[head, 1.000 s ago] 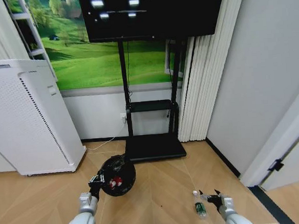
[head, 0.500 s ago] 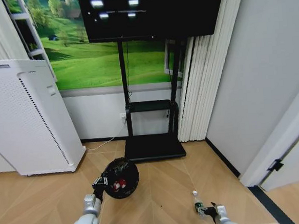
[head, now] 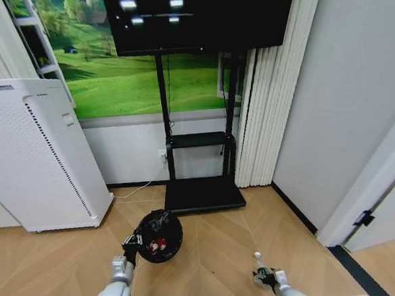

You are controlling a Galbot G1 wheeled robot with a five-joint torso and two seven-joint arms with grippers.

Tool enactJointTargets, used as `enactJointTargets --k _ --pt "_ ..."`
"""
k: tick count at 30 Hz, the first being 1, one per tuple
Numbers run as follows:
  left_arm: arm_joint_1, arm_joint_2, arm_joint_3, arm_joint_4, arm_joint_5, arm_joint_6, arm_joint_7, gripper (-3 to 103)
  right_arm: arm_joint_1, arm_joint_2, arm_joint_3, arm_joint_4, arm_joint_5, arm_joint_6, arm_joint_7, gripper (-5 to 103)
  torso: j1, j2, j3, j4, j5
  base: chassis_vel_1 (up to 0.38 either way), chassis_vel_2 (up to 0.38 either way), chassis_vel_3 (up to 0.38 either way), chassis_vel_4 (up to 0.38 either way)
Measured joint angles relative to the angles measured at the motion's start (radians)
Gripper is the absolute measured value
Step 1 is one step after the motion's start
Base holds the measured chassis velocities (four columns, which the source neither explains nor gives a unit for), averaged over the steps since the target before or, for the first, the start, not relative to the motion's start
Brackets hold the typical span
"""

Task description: Pick up the trash bin and place the garbage on the floor into it.

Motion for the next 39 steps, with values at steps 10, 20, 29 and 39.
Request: enactJointTargets --k 10,20,29,39 --pt "-0.005 -0.002 0.000 0.012 0.001 -0.007 0.001 6 -0.007 0.002 0.006 -0.015 -0.024 0.015 -0.029 73 0.000 0.000 0.000 -0.0002 0.0000 0.000 0.000 0.000 0.000" --pt "-0.008 -0.004 0.002 0.015 0.002 -0.007 0.001 6 -0.015 0.003 0.014 -0.004 -0.024 0.017 -0.030 40 0.000 0.000 0.000 -0.0001 0.0000 0.000 0.000 0.000 0.000" --pt "-0.009 -0.009 0.009 0.015 0.005 -0.009 0.001 6 -0.046 -0.015 0.034 0.052 -0.014 0.014 -0.026 20 0.000 0.000 0.000 -0.0001 0.0003 0.000 0.000 0.000 0.000" --pt "-0.025 -0.013 0.029 0.013 0.009 -0.009 0.002 6 -0.184 -0.113 0.150 0.355 0.054 -0.002 0.012 20 0.000 0.000 0.000 -0.0002 0.0001 0.000 0.000 0.000 0.000"
